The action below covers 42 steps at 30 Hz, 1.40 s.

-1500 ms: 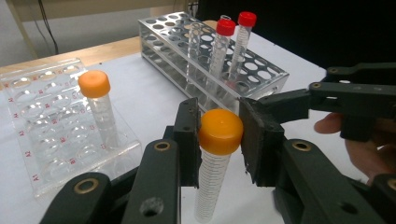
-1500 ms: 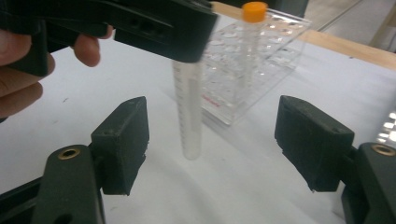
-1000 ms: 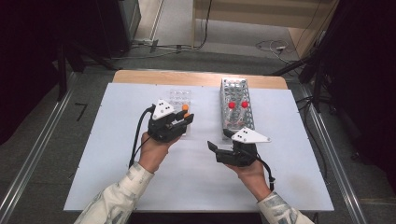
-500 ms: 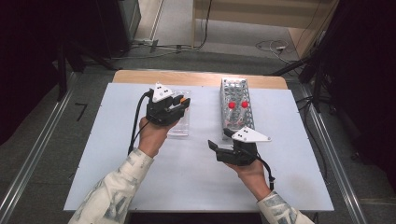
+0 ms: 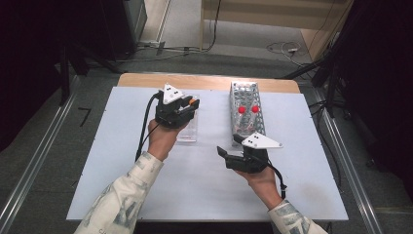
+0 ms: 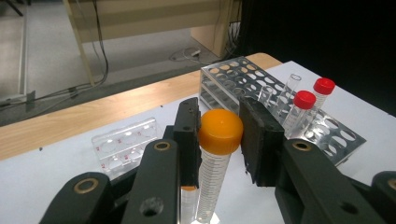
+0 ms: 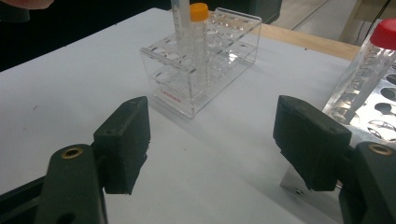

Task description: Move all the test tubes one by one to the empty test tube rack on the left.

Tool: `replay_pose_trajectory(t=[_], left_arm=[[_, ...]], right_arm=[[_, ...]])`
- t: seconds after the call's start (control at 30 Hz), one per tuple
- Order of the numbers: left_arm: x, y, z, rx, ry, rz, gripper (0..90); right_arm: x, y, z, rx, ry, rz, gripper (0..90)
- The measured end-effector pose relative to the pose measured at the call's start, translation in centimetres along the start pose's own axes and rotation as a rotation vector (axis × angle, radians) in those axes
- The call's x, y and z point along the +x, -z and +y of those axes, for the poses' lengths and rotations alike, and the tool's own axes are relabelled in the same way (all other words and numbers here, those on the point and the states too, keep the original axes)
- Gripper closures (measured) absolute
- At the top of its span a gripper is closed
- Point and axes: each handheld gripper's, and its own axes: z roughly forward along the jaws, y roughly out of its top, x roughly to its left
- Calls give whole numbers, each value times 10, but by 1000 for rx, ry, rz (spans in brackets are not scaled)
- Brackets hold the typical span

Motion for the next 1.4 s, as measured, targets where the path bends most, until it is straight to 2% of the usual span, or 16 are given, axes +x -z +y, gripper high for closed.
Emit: replay_pose_trajectory(t=[0.6,0.83,0.97,1.17,1.4], left_arm=[[2,-13,-24,24,15,12,697],[-3,-21,-41,54,-19,31,696],[-4,-24,-47,61,-17,38,695],[-3,-25,-50,68,-11,37,656],[-3,-19,-47,53,-2,22,602]], right_arm=[[0,-1,-1,2,1,0,268],[0,-1,-2,6,0,-1,270],[0,-1,-2,8,1,1,270],[0,-2,-2,10,2,0,271],[0,-2,-2,8,2,-2,273]])
